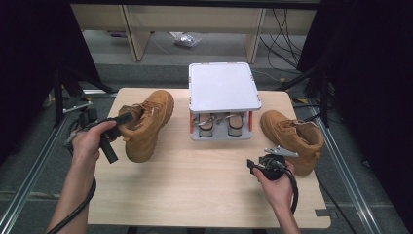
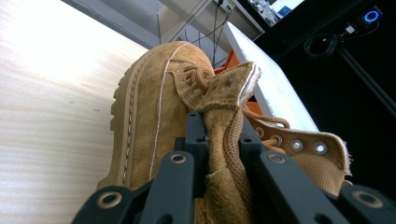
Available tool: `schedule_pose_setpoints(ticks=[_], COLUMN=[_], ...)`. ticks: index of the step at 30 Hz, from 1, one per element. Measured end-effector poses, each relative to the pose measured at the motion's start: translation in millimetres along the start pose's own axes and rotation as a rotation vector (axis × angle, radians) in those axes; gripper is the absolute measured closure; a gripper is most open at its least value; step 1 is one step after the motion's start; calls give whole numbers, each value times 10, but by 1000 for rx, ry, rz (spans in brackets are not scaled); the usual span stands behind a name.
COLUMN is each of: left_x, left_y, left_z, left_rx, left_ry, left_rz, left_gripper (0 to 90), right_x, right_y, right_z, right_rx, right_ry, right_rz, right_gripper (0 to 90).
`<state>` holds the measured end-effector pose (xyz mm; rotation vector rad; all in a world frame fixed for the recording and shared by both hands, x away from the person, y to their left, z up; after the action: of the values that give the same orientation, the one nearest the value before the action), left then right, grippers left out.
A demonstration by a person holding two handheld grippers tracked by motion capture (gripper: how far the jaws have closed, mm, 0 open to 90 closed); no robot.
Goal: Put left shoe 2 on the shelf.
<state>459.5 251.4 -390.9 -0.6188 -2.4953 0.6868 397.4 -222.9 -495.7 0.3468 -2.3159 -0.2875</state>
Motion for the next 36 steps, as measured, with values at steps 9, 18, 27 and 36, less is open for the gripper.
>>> schedule_pose_setpoints(ticks=[9, 18, 27, 36], left_x=[-27, -77, -108, -140], left_y=[-84, -138, -201, -254], left_z=[-131, -230, -302, -371], left_rx=[23, -2, -2, 0], left_ry=[-17, -17, -22, -28], left_rz=[16, 22, 34, 54], left_gripper=[803, 802, 802, 802], right_x=[-3, -34, -33, -53], right_y=[27, 4, 2, 1], right_z=[21, 20, 28, 32], right_rx=[-31, 0, -2, -1], right_ry=[13, 2, 10, 5], right_rz=[0, -19, 1, -15], right_gripper=[488, 488, 489, 489])
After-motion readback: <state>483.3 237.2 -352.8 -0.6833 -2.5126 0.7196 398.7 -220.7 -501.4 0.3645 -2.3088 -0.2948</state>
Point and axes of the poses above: each handheld gripper's, and its own axes: x roughly backward along the jaws, z roughly out of its underside, y roughly to its left, the point moved 4 cm from there along -x, roughly forward along the jaws, and after that the axes turned 11 degrees about -x, right-handed, at the moved point
